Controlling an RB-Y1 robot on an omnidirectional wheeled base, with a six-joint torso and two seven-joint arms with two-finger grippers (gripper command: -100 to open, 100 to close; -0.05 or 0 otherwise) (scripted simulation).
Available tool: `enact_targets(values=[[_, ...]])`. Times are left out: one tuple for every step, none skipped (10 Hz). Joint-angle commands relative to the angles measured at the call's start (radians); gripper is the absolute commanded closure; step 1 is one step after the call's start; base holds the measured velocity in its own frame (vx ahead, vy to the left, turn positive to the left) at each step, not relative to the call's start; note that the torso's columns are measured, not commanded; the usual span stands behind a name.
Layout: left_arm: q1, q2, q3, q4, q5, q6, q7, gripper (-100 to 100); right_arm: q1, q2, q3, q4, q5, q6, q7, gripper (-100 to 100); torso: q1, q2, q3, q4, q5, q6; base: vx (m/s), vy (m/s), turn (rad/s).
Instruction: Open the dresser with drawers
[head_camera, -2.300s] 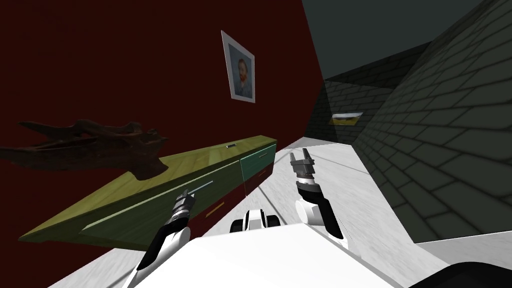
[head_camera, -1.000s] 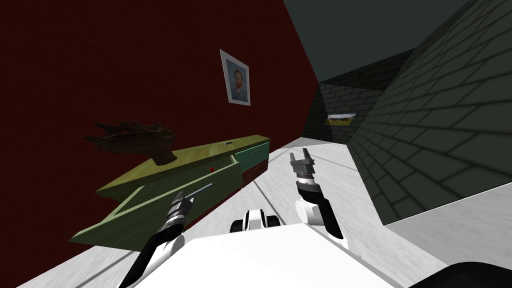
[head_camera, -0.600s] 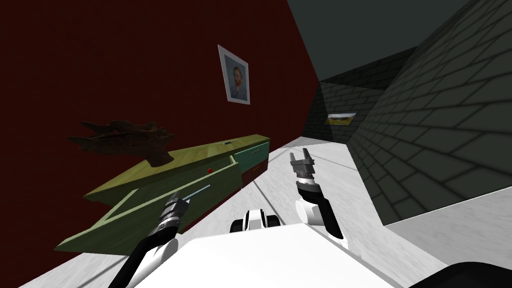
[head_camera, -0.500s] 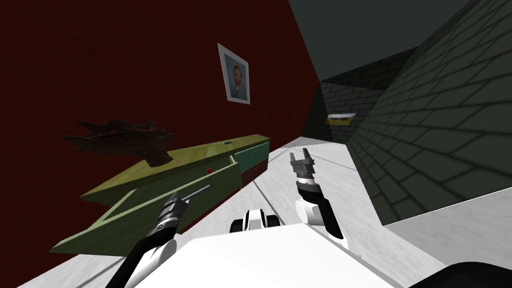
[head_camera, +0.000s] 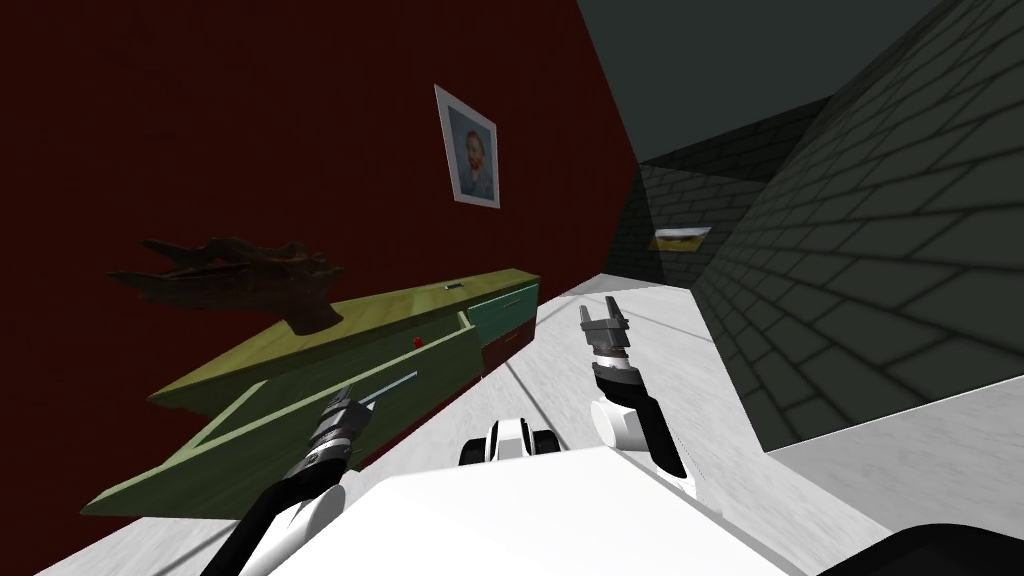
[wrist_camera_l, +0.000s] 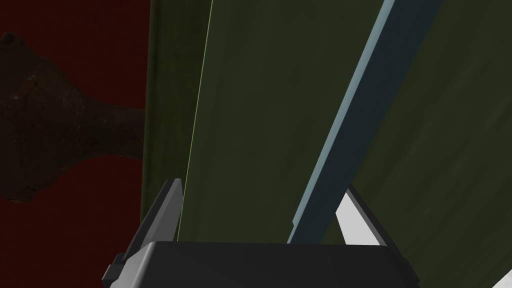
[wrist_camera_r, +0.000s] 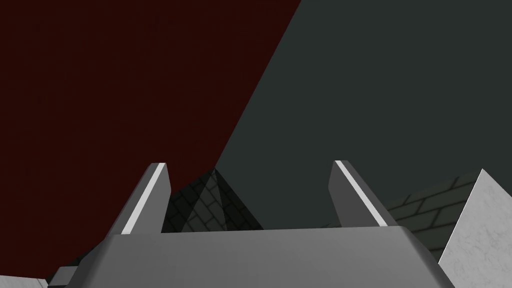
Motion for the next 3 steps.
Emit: enact_targets(values=[[0.001,-0.001,0.000,0.002,0.000,0.000,0.000,0,0.000,0.000,0.000,0.000,0.000,0.000,0.000,0,0.001,-0.001,0.000,-0.001,0.001,0.000,0.000,0.000,0.000],[0.001,-0.001,-0.001,0.003,0.000,0.000,-0.001,0,0.000,0.000,0.000,0.000,0.000,0.000,0.000,0,0.001,-0.002,-0.001,-0.001,0.001,0.000,0.000,0.000,0.000],[0.002,-0.002,-0.001,0.004,-0.001,0.000,-0.001,0,0.000,0.000,0.000,0.000,0.000,0.000,0.000,0,0.002,-0.002,-0.001,-0.001,0.002,0.000,0.000,0.000,0.000]])
